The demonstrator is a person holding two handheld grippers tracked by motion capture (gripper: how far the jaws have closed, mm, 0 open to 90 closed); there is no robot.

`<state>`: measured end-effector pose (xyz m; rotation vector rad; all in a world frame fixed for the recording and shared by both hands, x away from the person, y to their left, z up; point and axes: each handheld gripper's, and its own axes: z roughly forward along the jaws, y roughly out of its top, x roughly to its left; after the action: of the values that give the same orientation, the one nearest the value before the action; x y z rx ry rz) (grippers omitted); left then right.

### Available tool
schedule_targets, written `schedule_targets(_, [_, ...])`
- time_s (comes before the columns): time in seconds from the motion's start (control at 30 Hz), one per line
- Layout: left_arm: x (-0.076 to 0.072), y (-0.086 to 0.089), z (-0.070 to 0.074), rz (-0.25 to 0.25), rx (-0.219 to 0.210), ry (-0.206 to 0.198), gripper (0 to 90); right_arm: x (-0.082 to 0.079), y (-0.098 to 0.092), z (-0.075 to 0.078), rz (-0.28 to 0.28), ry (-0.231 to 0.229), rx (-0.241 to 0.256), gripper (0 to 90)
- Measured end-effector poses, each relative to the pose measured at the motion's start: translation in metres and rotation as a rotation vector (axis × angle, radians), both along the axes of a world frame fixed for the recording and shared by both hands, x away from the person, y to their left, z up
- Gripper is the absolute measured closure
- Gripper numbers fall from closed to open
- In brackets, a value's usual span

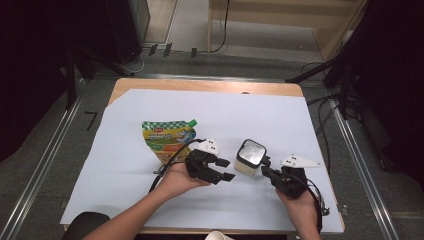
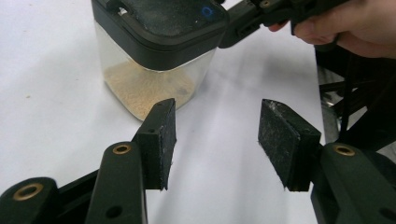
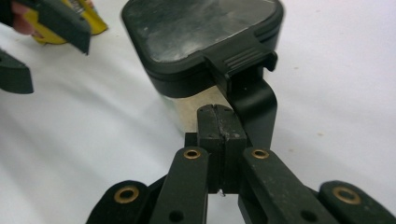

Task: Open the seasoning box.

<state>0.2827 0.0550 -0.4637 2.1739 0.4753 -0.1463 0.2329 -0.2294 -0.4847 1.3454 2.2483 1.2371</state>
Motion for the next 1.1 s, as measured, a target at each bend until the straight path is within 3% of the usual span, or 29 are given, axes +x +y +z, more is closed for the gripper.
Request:
schedule_targets(0.27, [-0.002,-0.006,-0.003,-0.004,0.023,-0.028,46.9,0.019,-0.016,-0.004,-0.051,0.014,-0.007,90.0])
schedule_targets(0.4, [-0.001,-0.01,-0.005,-0.001,0.019,-0.019,46.6,0.031,-0.023,-0.007,-0.072,0.017,0.006,90.0])
schedule_targets(0.63, [0.0,-0.009,-0.004,0.006,0.02,-0.023,45.4,0.025,-0.035,0.003,-0.104,-0.004,0.003,90.0])
schedule_targets(0.73, [0.002,-0.009,-0.004,0.018,0.008,-0.021,43.3,0.027,-0.043,0.004,-0.163,-0.02,0.001,90.0])
schedule_targets(0.9, [0.006,-0.018,-0.005,0.02,0.029,-0.008,35.0,0.041,-0.04,-0.004,-0.177,0.002,-0.006,90.0])
schedule_targets(0.97, [0.005,-0.023,-0.003,0.021,0.044,-0.051,31.4,0.05,-0.035,-0.008,-0.176,-0.002,-0.02,90.0])
schedule_targets(1.1, [0.008,-0.026,-0.002,0.021,0.042,-0.044,29.3,0.057,-0.03,-0.01,-0.185,-0.011,-0.045,90.0])
